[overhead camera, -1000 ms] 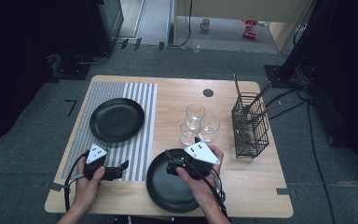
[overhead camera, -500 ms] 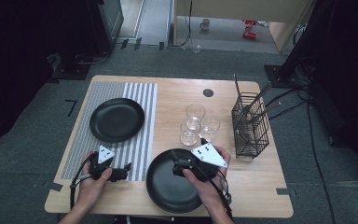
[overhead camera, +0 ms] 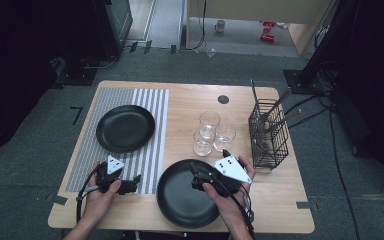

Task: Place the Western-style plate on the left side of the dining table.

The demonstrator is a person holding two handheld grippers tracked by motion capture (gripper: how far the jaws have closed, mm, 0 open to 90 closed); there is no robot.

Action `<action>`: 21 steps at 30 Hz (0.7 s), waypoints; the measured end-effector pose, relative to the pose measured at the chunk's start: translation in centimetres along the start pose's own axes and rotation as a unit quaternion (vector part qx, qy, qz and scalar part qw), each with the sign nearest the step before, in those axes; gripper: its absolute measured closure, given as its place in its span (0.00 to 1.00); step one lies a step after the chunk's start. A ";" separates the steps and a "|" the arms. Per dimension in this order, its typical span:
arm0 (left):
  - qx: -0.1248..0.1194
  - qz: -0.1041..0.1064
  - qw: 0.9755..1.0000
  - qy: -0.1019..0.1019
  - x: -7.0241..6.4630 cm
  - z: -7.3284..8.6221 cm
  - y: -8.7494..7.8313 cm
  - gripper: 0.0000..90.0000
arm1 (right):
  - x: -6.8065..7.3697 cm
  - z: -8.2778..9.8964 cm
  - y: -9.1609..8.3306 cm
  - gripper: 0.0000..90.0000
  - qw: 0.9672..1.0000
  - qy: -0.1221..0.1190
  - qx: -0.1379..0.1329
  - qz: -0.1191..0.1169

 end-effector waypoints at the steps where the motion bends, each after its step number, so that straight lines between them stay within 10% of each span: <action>1: 0.000 0.000 1.000 0.000 0.0 0.0 0.0 0.02 | -0.1 0.0 -0.1 0.00 1.000 0.001 0.000 0.001; 21: 0.000 0.000 1.000 0.000 0.0 0.0 0.0 0.02 | -2.4 0.1 -1.9 0.00 0.999 0.014 -0.006 0.040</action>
Point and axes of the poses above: each handheld gripper's, and its own axes: y roughly forward along the jaws, z roughly out of its underside, x roughly to its left, the point moved 3 cm from there along y, roughly forward along the jaws, and after that the axes turned 9 degrees about -z, right-handed, at the moved point
